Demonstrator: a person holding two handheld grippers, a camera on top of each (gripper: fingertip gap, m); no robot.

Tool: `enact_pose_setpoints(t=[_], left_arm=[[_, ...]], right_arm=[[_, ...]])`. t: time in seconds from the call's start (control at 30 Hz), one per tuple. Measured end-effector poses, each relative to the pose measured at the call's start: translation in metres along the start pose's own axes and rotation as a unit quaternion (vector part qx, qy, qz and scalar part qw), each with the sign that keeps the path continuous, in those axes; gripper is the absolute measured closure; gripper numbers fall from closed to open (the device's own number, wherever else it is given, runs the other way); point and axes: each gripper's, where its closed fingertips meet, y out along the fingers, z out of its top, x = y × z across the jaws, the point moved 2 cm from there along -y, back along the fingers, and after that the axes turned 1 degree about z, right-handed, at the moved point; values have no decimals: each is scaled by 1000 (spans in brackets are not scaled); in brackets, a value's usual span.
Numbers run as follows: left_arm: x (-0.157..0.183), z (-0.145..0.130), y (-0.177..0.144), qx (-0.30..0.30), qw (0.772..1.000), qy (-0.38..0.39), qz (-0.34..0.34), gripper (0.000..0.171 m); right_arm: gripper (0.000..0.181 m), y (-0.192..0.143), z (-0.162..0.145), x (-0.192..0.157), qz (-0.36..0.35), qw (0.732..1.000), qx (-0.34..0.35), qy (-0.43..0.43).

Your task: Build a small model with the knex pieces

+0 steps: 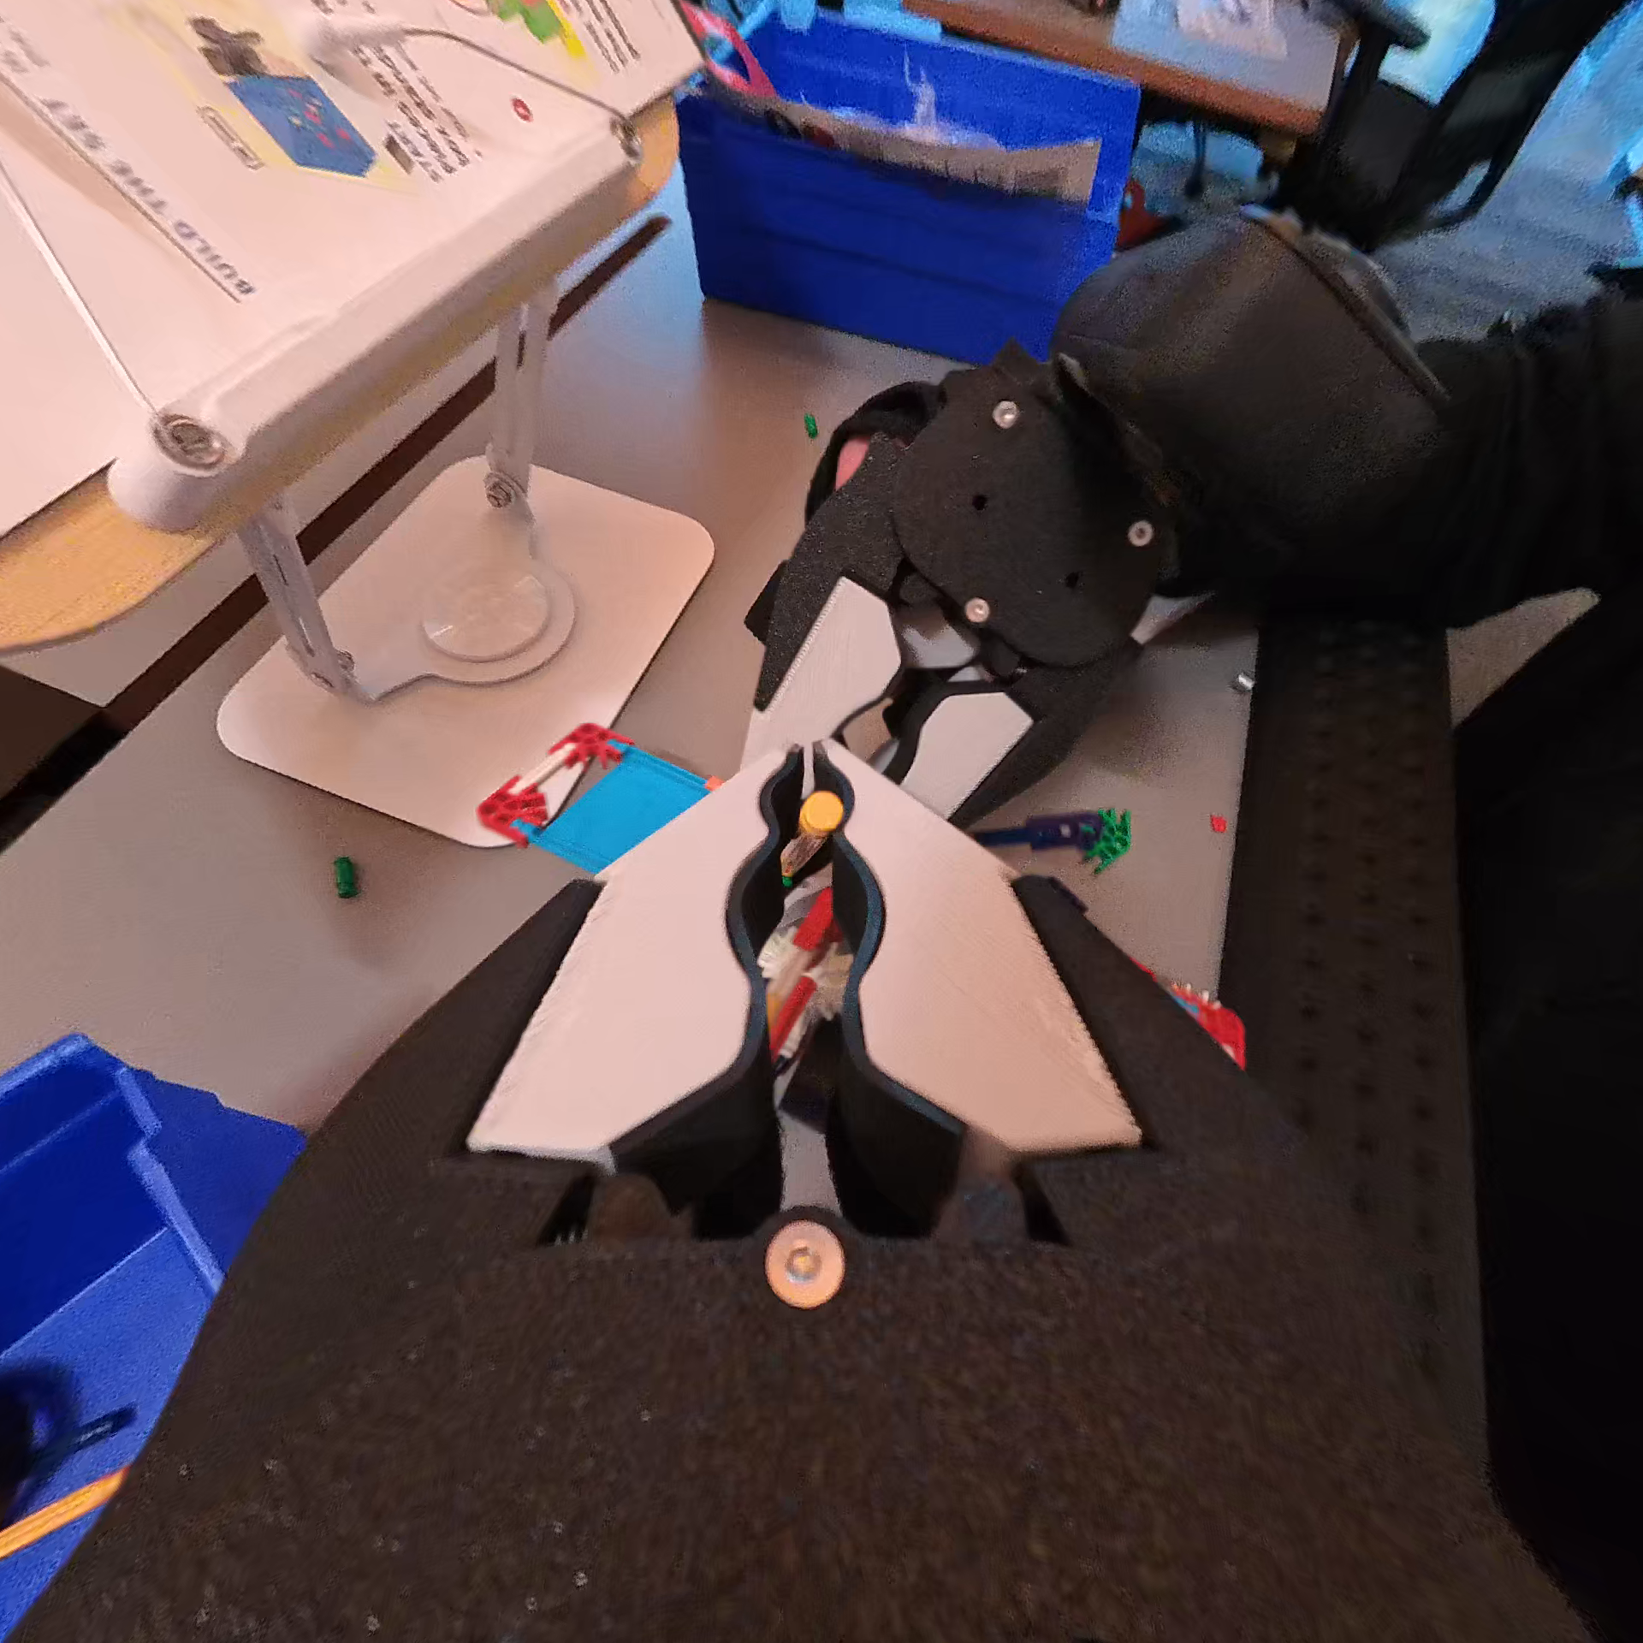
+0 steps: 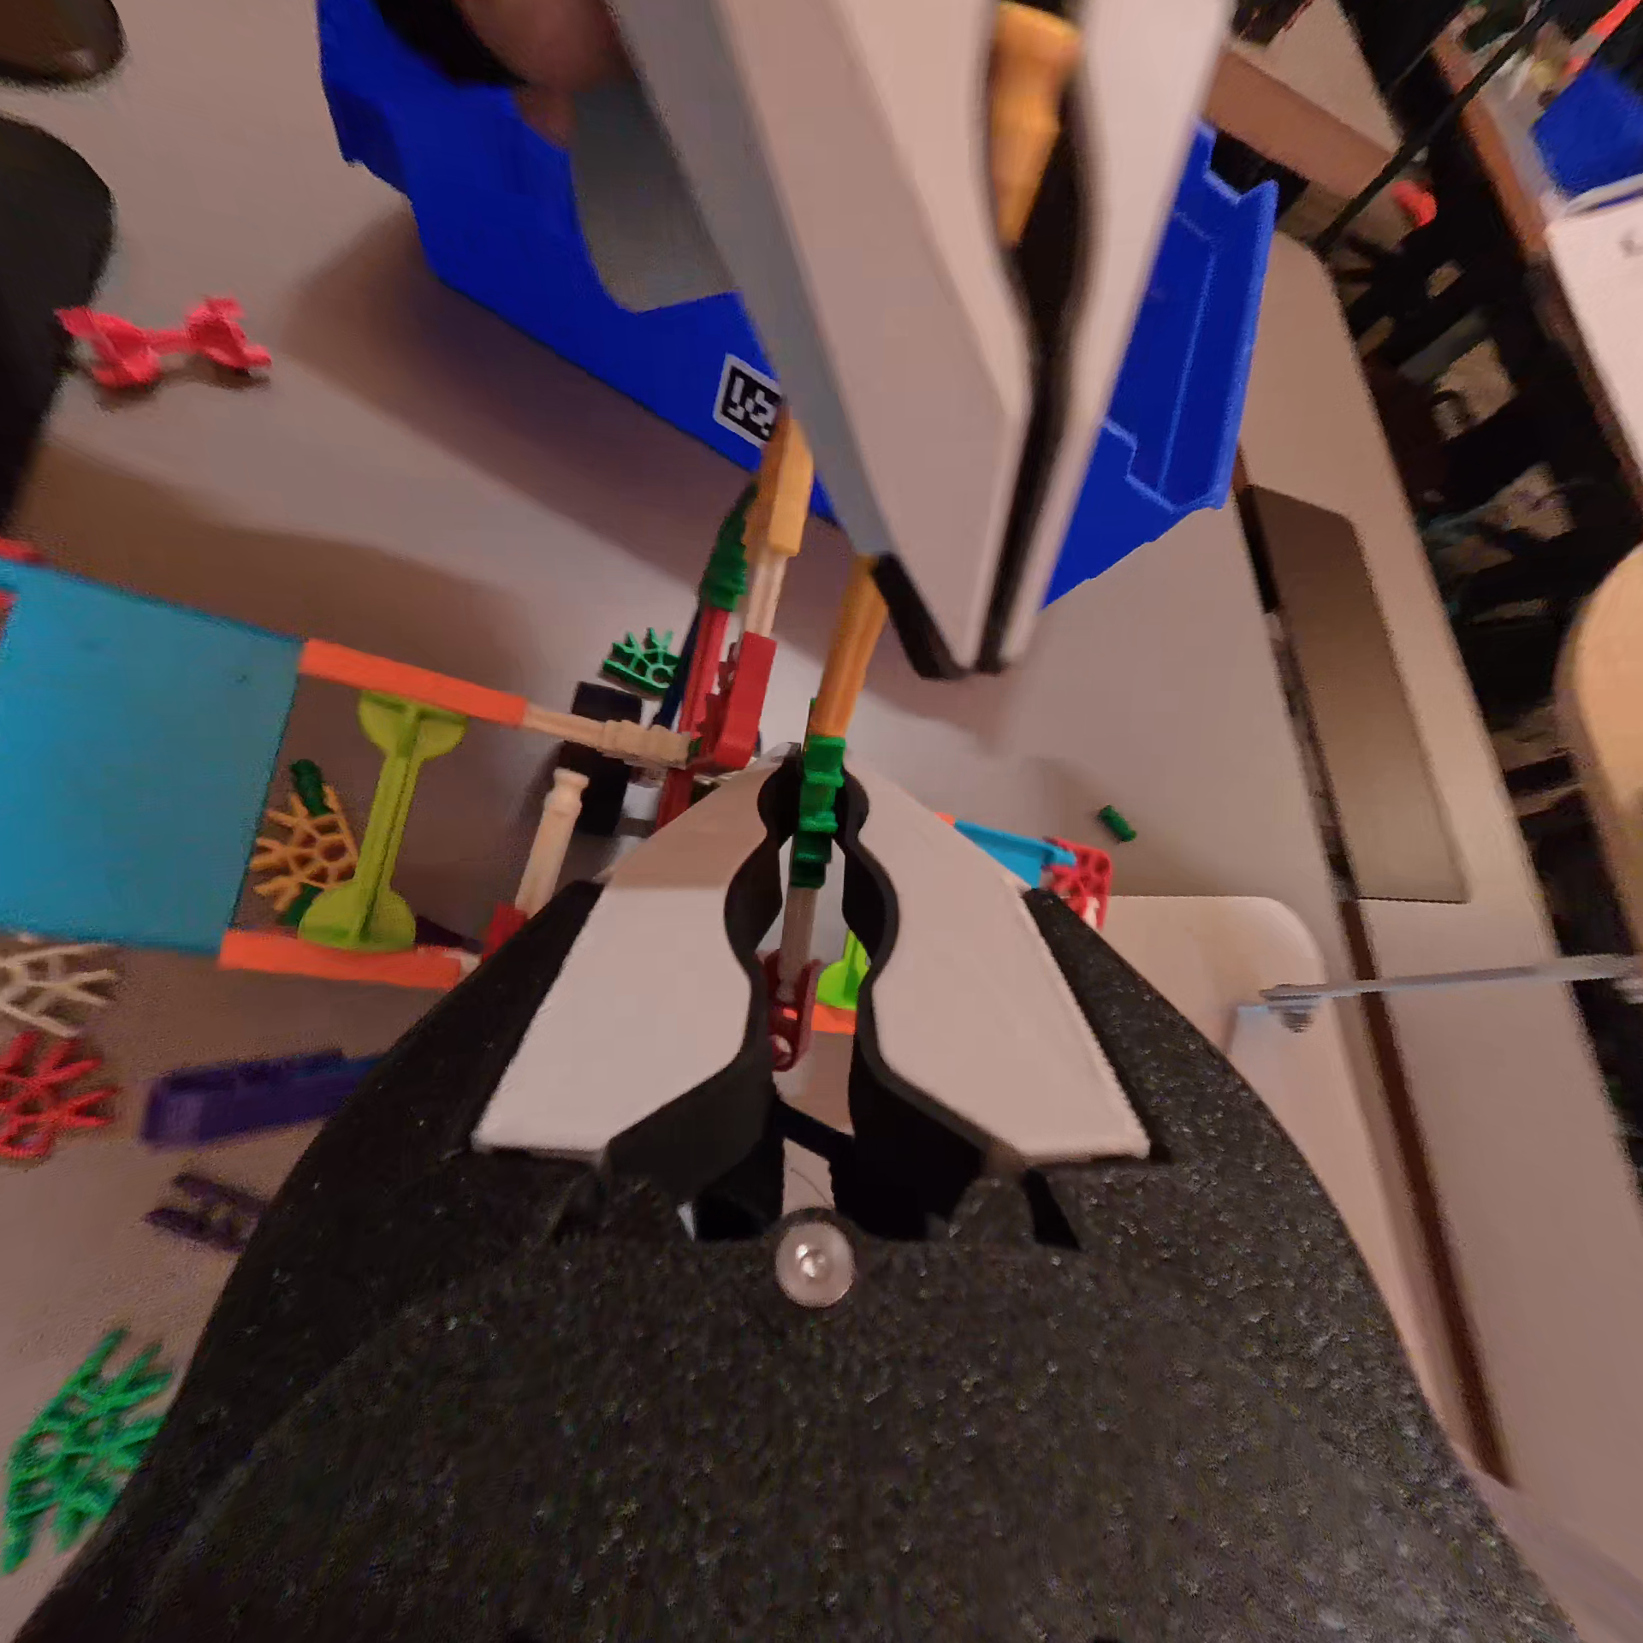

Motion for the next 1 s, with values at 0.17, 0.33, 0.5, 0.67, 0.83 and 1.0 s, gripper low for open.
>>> enact_pose_setpoints(t=[0.17, 0.33, 0.5, 0.67, 0.83, 1.0], left_arm=[[-5, 7, 6, -45, 999, 0, -22, 171], [-10, 10, 13, -65, 995, -26, -65, 171], [-11, 8, 32, -94, 991, -39, -87, 171], [-23, 14, 35, -75, 991, -66, -87, 171], [-23, 7, 25, -48, 993, -74, -77, 171], [-25, -1, 11, 2, 994, -92, -61, 171]], right_arm=[[176, -1, 3, -2, -28, 998, -8, -63], [174, -2, 3, -3, -55, 990, -19, -131], [179, -1, 14, -9, -106, 969, -21, -220], [178, -5, 15, -12, -119, 963, -23, -243], [177, -9, 9, -5, -105, 973, -5, -207], [163, -15, 3, 2, -44, 994, 41, -93]])
